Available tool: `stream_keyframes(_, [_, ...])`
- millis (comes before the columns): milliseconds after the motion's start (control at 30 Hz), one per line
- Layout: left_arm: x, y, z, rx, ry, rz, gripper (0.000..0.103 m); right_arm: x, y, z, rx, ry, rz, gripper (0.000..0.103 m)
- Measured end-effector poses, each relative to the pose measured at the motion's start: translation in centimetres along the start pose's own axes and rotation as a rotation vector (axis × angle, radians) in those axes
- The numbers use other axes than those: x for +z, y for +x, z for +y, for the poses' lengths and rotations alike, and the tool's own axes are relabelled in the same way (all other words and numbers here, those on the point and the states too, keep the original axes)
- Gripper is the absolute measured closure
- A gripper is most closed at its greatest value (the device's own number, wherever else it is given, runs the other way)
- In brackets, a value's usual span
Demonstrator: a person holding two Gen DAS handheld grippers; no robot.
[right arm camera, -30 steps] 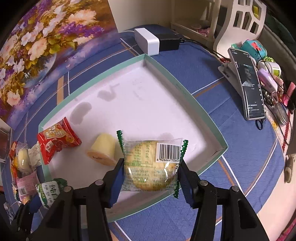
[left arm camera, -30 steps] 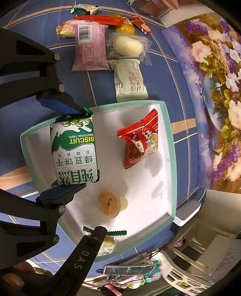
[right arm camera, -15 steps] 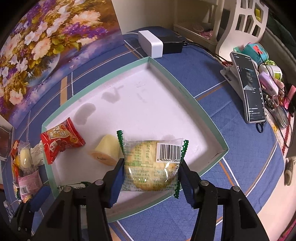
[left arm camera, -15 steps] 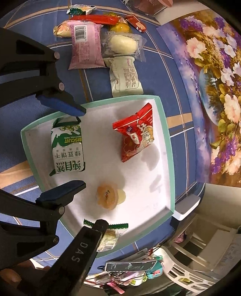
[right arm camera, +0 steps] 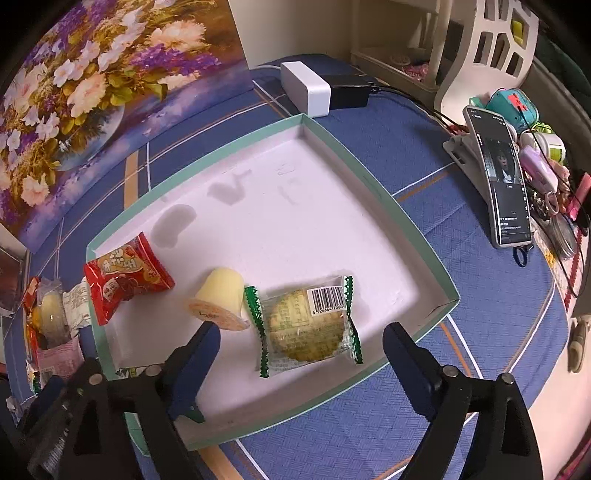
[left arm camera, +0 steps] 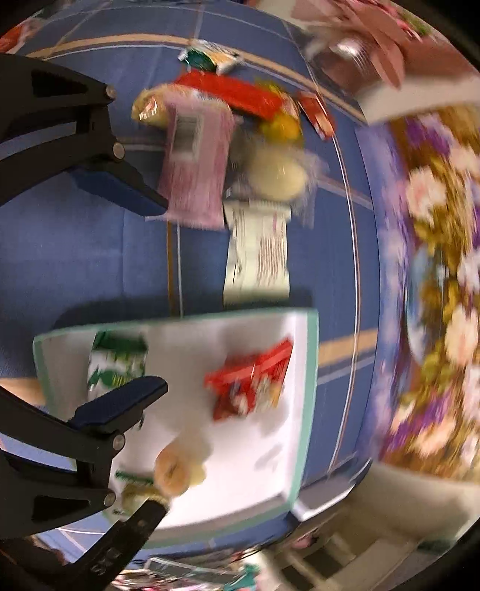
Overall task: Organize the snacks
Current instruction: 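Withdraw both grippers from the tray toward the remaining snack pile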
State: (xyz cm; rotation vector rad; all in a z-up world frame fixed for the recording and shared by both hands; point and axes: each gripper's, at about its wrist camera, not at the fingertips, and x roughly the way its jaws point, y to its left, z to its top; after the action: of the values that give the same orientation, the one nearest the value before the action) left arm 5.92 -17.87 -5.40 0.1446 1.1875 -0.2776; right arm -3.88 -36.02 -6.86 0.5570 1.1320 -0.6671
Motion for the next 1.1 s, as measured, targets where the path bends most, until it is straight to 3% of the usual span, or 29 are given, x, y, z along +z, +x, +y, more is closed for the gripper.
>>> stream_keyframes(133, [0.5, -0.1, 2.2, 0.019, -0.07, -0.014, 0.009, -0.1, 0.0, 0.3, 0.003, -0.014, -0.002, 0.002])
stream_keyframes(600, [1.6, -0.8, 8.1, 0.102, -0.178, -0.048, 0.007, -0.5, -1.4, 2.7, 0.009, -0.088, -0.046, 0.0])
stream_keyframes(1100, [2.0, -4.9, 15.6, 0.126, -0.31, -0.216, 0.007, -1.6, -3.8, 7.4, 0.128, -0.178, -0.155, 0.0])
